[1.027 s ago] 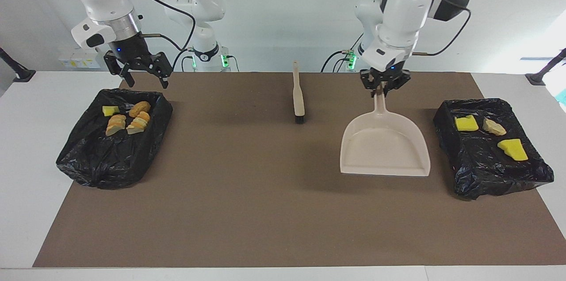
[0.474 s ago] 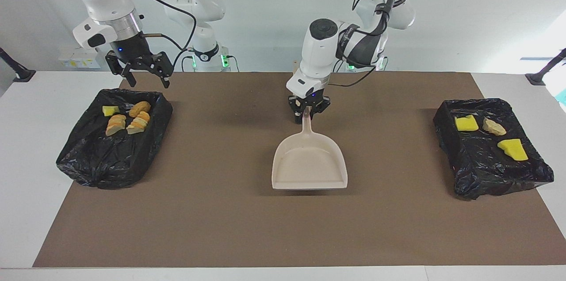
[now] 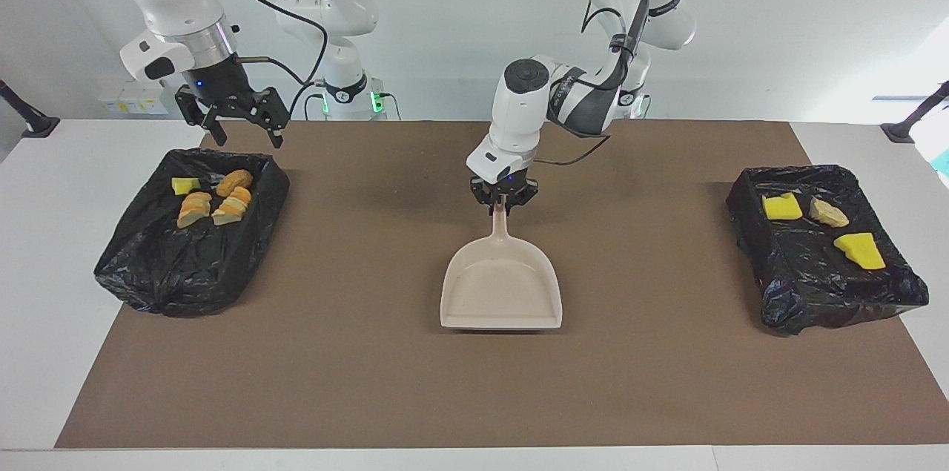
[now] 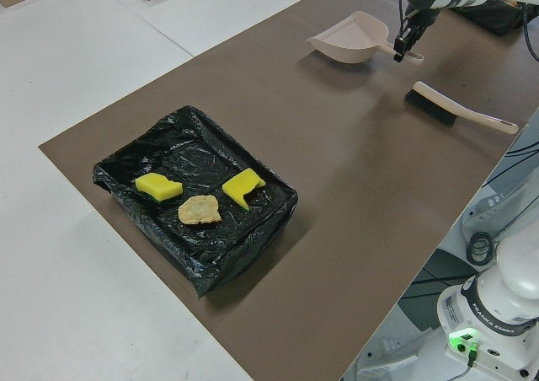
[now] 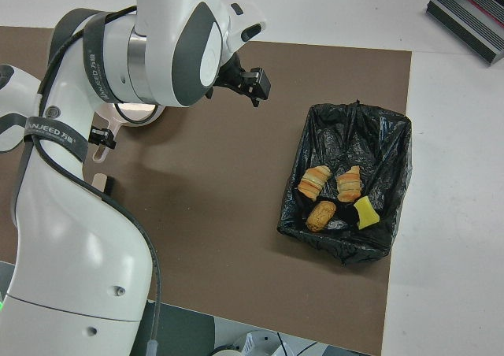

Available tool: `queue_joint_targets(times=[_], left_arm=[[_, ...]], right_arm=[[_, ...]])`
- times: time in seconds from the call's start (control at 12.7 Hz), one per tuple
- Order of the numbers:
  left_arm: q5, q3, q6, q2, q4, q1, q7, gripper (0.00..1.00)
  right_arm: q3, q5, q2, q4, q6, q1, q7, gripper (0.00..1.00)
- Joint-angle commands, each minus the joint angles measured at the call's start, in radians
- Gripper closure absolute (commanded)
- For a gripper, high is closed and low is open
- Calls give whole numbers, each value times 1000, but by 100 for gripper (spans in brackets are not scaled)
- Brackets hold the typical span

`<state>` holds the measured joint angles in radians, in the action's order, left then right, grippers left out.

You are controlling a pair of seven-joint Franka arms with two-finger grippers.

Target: Sweep and dump trash in bin

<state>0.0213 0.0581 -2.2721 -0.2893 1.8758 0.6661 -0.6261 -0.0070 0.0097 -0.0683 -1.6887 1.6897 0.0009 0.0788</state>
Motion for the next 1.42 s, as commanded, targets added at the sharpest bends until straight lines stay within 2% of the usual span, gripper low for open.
queue_joint_targets(times=[0.0,0.24,0.32,0.39,0.55,0.71,0.95,1.18,1.34], left_arm=[[15,-20,-55,-36,2,27,26,100],[15,-20,-60,-39,-3,24,28,100],[14,-21,-64,-40,-4,15,49,54],[14,-23,-66,-40,-7,13,65,1],[14,-26,-38,-19,-6,-5,63,0],[14,-32,14,33,-9,-46,66,0],[5,-32,63,88,-7,-137,123,0],[5,-32,225,168,-1,-230,231,0],[6,-32,323,223,3,-330,362,0]], right_arm=[[7,12,-22,-26,13,-10,19,0],[7,12,-22,-26,13,-10,19,0],[7,12,-22,-26,13,-10,19,0],[7,12,-22,-26,13,-10,19,0],[7,12,-22,-26,13,-10,19,0],[5,12,-22,-26,13,-10,19,0],[5,12,-22,-26,13,-10,19,0],[7,12,-22,-26,13,-10,19,0],[5,12,-22,-26,13,-10,19,0]])
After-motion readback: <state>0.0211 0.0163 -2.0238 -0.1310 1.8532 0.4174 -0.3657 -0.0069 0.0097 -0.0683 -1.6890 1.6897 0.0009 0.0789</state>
